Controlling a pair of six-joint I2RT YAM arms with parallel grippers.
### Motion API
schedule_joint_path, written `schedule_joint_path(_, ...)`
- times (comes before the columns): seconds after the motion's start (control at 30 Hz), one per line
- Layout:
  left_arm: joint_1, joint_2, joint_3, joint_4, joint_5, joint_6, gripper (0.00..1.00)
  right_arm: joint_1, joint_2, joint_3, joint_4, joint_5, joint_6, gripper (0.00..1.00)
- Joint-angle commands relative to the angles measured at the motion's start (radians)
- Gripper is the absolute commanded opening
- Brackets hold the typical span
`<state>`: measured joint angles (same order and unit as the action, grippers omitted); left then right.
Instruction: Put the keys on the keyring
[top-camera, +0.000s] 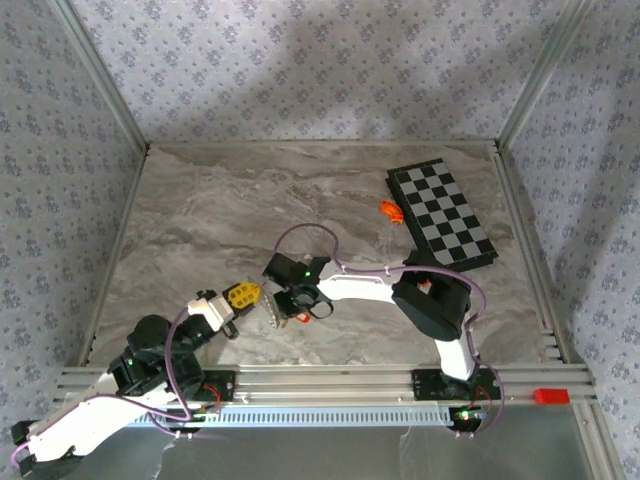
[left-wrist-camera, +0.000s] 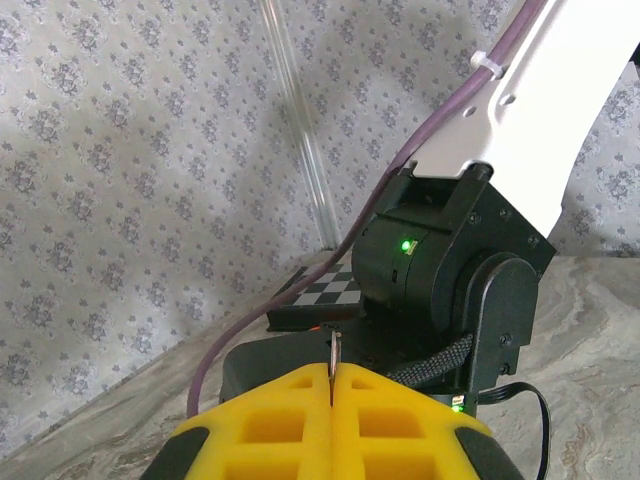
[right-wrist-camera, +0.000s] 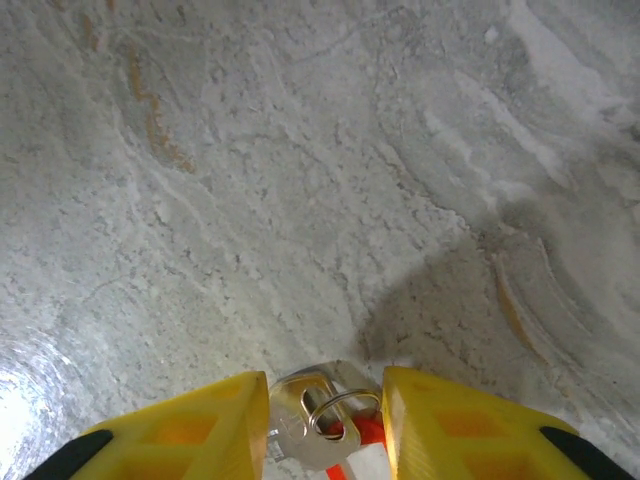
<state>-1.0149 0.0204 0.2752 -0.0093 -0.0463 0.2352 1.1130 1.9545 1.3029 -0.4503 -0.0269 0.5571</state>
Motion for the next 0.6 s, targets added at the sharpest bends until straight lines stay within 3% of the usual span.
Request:
schedule_joint_path(0.0, -0.007, -0.014, 0.013, 0.016, 0.017, 0.001, 0.00, 0.013, 0.027, 0.032, -0.064, 0.050, -0.003, 0.34)
schedule_joint_path(0.23, -0.007, -0.014, 0.013, 0.016, 0.022, 0.001, 0.00, 0.015, 0.021, 0.035, -0.090, 0.083, -0.009, 0.29)
schedule_joint_path(0.57, -0.007, -0.014, 0.014, 0.012, 0.024, 0.000, 0.00, 0.028, 0.035, 0.062, -0.107, 0.104, -0.019, 0.33)
